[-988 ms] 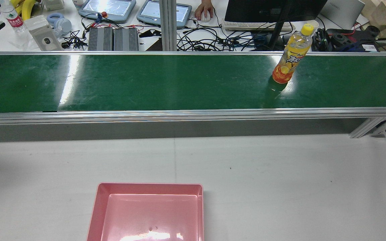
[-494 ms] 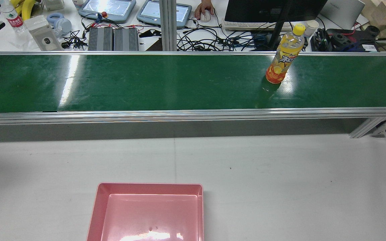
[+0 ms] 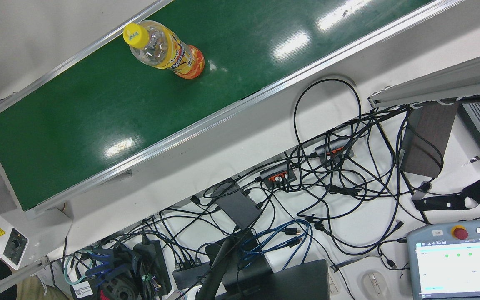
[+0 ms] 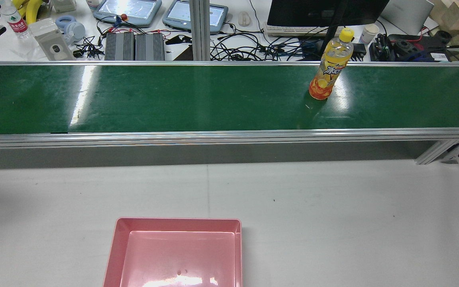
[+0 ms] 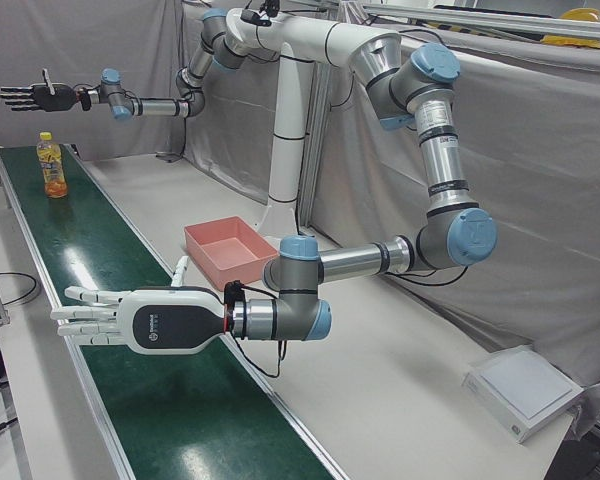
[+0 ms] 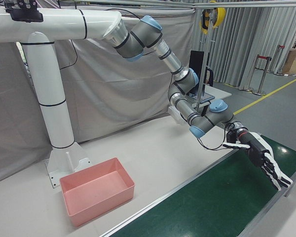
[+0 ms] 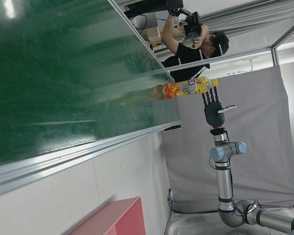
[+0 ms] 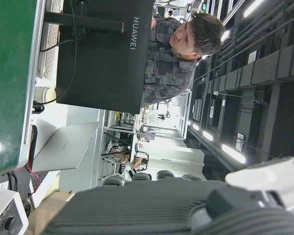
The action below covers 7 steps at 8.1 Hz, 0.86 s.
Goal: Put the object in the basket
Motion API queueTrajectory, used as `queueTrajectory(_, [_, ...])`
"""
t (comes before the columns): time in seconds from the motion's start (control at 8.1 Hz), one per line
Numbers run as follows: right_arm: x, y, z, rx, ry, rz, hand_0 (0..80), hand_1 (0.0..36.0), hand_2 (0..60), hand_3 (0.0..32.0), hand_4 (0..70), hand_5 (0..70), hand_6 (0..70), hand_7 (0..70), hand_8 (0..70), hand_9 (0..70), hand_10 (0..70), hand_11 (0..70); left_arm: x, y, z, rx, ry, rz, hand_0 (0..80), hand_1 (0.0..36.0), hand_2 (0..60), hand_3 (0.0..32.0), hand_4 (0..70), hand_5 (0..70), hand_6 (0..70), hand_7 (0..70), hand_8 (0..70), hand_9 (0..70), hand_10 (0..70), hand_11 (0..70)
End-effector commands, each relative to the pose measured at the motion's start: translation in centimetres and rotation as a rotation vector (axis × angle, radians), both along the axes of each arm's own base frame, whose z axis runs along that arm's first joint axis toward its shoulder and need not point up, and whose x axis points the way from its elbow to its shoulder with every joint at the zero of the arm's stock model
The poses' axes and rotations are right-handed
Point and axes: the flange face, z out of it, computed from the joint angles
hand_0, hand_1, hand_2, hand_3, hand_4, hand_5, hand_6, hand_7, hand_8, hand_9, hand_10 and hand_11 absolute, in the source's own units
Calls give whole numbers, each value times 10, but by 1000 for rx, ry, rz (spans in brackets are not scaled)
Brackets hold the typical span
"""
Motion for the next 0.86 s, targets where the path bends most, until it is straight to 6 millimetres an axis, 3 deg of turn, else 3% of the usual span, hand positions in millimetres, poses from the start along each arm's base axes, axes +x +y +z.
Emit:
queueTrajectory(0.0, [0,0,0,0,0,0,0,0,0,0,0,0,0,0,0,0,0,0,0,-1,-1,1,1,0,542,17,0,12,69,132,0,0,10,7,40,71])
queueTrajectory(0.74, [0,0,0,0,0,0,0,0,0,0,0,0,0,0,0,0,0,0,0,-1,-2,3,1,0,541,14,0,14,72,129,0,0,7,0,38,68])
